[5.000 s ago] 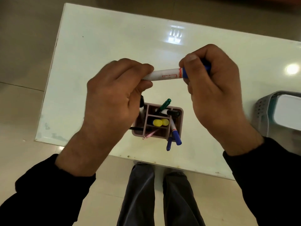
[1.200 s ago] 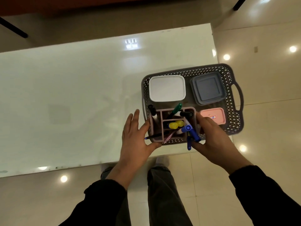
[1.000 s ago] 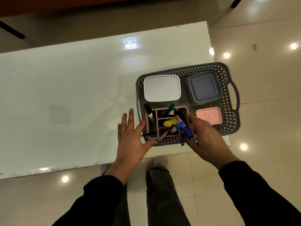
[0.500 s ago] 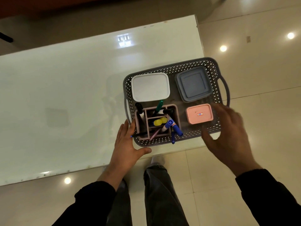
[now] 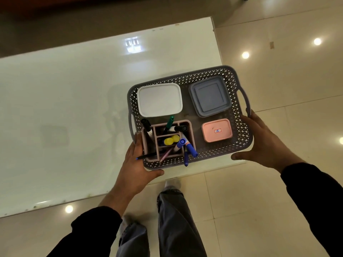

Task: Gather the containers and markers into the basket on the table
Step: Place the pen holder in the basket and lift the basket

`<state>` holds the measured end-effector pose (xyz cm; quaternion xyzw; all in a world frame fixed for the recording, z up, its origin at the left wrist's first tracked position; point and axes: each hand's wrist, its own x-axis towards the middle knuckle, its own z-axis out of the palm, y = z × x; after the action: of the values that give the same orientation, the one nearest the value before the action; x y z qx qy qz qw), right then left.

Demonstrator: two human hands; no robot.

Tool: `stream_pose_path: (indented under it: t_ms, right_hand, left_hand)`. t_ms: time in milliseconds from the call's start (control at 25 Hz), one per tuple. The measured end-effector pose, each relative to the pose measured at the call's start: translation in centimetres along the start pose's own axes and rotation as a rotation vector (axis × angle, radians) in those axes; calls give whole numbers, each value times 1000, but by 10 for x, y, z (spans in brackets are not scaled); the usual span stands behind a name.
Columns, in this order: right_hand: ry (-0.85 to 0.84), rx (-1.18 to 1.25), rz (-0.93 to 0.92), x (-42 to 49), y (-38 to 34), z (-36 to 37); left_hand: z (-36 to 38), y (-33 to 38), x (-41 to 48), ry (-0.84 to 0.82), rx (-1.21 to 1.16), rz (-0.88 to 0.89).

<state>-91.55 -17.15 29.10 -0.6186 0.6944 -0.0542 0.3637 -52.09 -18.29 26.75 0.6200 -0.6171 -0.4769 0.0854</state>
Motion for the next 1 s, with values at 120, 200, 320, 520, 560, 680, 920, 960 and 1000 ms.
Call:
stream_pose_path:
  t_ms: [120, 200, 320, 520, 560, 680, 920, 960, 1000]
  right_hand:
    - [-16, -46, 4, -1, 2, 17]
    - [21, -39, -25, -1, -5, 31]
    - [56, -131, -52, -8, -24, 50]
    - [101, -312, -68, -33, -82, 80]
    - [113, -320, -75, -40, -97, 86]
    - [153, -334, -80, -66, -155, 112]
    - [205, -418, -120, -136, -286, 214]
    - [210, -430, -126, -149, -311, 239]
    - [204, -437, -141, -163, -335, 264]
  left_hand:
    - [-6, -4, 1, 25, 31, 7]
    - [-14, -9, 3, 34, 33, 17]
    - [-32, -22, -2, 44, 45, 26]
    - [-74, -65, -43, 90, 114, 14]
    - [-84, -74, -55, 107, 121, 18]
    - [-127, -109, -98, 157, 88, 46]
    - [-225, -226, -204, 209, 31, 73]
    - [-241, -250, -227, 219, 40, 81]
    - [-257, -273, -253, 235, 69, 81]
